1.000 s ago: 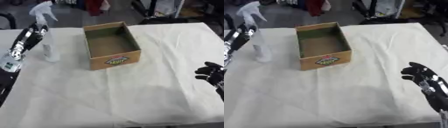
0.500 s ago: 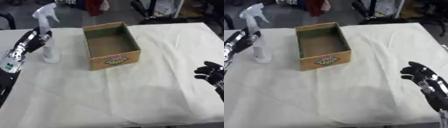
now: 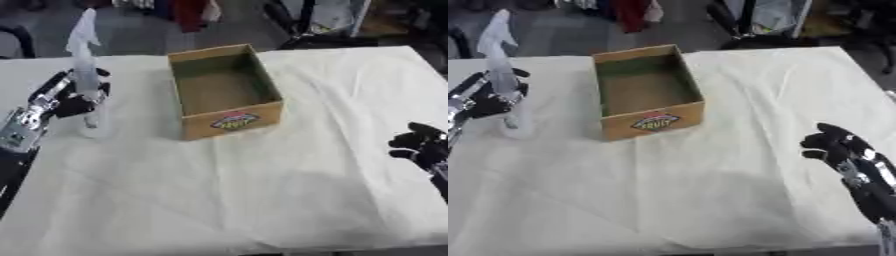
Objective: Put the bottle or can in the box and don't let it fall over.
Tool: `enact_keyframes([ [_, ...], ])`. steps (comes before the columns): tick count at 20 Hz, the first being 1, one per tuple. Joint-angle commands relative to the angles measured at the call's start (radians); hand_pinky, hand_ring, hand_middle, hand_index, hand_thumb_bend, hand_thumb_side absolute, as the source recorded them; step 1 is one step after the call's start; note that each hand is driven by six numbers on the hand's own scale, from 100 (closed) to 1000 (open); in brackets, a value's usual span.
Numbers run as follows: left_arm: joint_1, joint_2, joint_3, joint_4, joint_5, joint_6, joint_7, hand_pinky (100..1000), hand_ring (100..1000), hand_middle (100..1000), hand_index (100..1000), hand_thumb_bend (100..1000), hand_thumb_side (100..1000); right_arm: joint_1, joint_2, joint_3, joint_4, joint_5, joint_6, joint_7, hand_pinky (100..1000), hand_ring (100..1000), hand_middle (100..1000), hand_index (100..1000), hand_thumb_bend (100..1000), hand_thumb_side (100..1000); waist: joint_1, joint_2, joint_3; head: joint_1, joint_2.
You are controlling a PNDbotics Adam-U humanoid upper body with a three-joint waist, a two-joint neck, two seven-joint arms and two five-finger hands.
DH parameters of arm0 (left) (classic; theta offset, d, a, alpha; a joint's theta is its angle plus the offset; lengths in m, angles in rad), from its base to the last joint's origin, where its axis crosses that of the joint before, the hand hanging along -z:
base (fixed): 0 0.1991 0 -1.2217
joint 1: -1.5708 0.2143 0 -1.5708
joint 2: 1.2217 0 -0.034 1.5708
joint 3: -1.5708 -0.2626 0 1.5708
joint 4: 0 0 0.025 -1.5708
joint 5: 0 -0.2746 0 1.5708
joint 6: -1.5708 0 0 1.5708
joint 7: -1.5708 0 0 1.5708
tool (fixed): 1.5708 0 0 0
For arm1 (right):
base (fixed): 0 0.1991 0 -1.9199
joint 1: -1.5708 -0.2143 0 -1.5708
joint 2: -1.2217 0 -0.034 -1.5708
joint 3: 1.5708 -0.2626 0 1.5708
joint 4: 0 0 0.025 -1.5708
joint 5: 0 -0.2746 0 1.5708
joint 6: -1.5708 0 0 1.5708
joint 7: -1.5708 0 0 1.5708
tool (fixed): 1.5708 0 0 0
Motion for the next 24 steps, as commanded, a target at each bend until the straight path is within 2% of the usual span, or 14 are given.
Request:
enact_keyframes([
  [1, -0.002, 0.014, 0.01, 0.013, 0.025, 0.015, 0.017, 495, 426, 190, 678, 100, 472, -0.008, -0.011, -0.007, -0.017, -0.006, -0.001, -0.002, 784, 800, 725, 886, 100, 562, -0.002, -0.007, 0.003, 0.001, -0.011],
  [6, 0.004, 0.01, 0.01, 0.013, 0.122, 0.018, 0.007, 379, 309, 111, 607, 100, 569, -0.007, -0.011, -0.008, -0.016, -0.005, -0.002, -0.003, 784, 800, 725, 885, 100, 562, -0.002, -0.007, 0.005, 0.001, -0.011],
  [9, 0.005, 0.019, 0.004, -0.016, 0.207, 0.026, -0.027, 363, 286, 100, 596, 100, 616, -0.006, -0.012, -0.009, -0.015, -0.005, -0.002, -0.004, 783, 800, 725, 885, 100, 563, -0.002, -0.007, 0.007, 0.001, -0.012],
  [12, -0.01, 0.028, -0.002, -0.077, 0.322, 0.059, -0.081, 358, 274, 100, 588, 100, 669, -0.005, -0.013, -0.009, -0.015, -0.004, -0.002, -0.005, 784, 799, 725, 885, 100, 563, -0.001, -0.009, 0.008, 0.003, -0.011],
  [16, -0.052, 0.038, -0.021, -0.165, 0.454, 0.108, -0.136, 363, 276, 100, 588, 100, 672, -0.003, -0.014, -0.007, -0.014, -0.003, -0.002, -0.003, 784, 799, 724, 885, 100, 564, 0.0, -0.011, 0.008, 0.009, -0.013],
  [20, -0.12, 0.013, -0.059, -0.208, 0.493, 0.121, -0.167, 372, 289, 100, 594, 100, 672, -0.002, -0.013, -0.001, -0.013, -0.004, -0.001, 0.002, 784, 799, 724, 885, 100, 565, 0.0, -0.014, -0.002, 0.022, -0.014],
  [24, -0.198, -0.052, -0.094, -0.194, 0.463, 0.089, -0.206, 377, 297, 103, 597, 100, 672, -0.006, -0.008, 0.009, -0.009, -0.007, 0.001, 0.012, 783, 799, 724, 885, 100, 566, -0.004, -0.016, -0.027, 0.043, -0.017],
])
